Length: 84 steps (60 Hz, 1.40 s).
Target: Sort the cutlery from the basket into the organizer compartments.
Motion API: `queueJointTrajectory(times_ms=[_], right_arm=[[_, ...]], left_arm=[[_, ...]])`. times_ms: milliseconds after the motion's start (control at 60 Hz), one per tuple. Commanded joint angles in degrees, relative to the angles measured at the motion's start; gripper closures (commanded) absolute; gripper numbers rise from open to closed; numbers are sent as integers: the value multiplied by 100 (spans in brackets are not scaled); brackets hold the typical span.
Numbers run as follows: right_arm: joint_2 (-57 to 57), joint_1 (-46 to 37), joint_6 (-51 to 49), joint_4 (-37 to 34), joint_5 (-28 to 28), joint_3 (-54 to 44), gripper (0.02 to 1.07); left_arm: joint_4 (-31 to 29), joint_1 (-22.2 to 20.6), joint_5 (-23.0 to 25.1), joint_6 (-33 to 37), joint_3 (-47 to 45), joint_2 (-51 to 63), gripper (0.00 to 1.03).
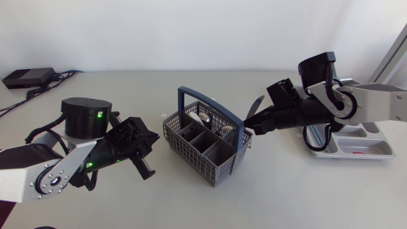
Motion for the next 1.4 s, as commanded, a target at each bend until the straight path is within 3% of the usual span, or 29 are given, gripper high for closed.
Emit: queueJointTrajectory(times_ms=[0,83,367,717,1017,1383], right_arm=[[162,129,80,43,94,107,93],[224,208,80,87,156,98,101],[-488,322,124,87,499,107,101],[-1323,445,80,-862,815,907,101],[-1912,-653,-149,-1732,841,1759,101],[-1121,-2402,-1080,-1987,2063,2005,101]], left_arm=[[-39,-35,-2,-38,-71,-97,93],[-57,-17,-2,-38,-63,-124,93],[-57,-35,-2,-38,-89,-133,93],[-30,-53,-2,-38,-221,-212,93],[-57,-44,-2,-38,-256,-370,93],[-48,-141,-2,-64,-230,-343,93]])
